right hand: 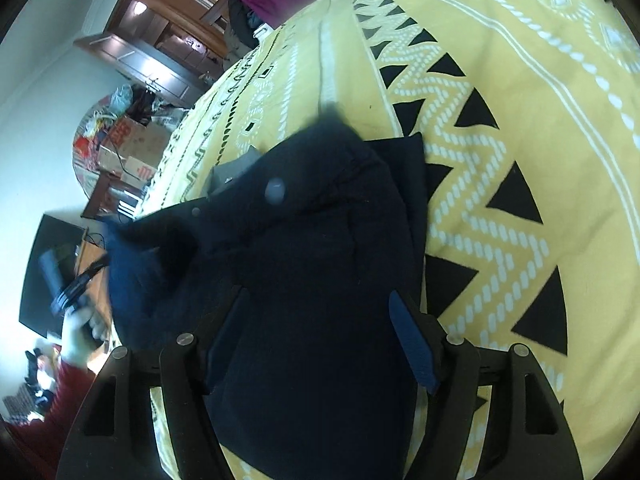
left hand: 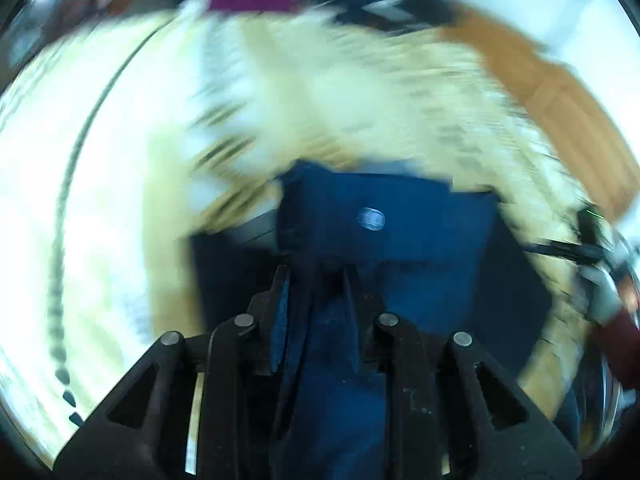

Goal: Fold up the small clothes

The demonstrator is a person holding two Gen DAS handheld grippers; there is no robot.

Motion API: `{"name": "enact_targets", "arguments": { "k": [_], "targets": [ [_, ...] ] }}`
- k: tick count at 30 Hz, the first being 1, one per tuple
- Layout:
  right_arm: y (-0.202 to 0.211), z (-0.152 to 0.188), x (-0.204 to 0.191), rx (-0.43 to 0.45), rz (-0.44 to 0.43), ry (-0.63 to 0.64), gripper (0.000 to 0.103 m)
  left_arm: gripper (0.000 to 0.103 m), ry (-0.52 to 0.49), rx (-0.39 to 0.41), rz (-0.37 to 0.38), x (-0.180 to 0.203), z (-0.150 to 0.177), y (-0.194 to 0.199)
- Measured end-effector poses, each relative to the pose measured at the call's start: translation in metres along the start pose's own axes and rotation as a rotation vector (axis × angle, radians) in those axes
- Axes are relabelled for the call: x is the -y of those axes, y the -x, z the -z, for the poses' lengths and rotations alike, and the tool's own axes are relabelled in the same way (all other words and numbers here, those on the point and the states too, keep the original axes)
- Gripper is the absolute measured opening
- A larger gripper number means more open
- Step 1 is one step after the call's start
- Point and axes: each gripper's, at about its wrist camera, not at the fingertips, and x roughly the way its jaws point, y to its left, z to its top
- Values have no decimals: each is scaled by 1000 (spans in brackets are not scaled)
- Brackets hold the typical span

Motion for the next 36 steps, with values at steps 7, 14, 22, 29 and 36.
{"name": "enact_targets", "arguments": {
  "k": [7,14,22,29,36],
  "targets": [
    [-1,-18,-22,19,86,140,77,27,105,-31,54,-28,33,-18],
    [-31,-54,-14,43,201,181,77,27,60,-47,26,-27,22,-22],
    [-75,-67,-9,-24,271,242,56,28,54,-42,17,-27,21,-25],
    [-37,-58,-7,84,226,210,3,28,-33,-22,-45,-9,12,-24],
    [-53,-48,22,35,284,173,15,34,42,-13,-41,-23,13,-22]
  ]
}}
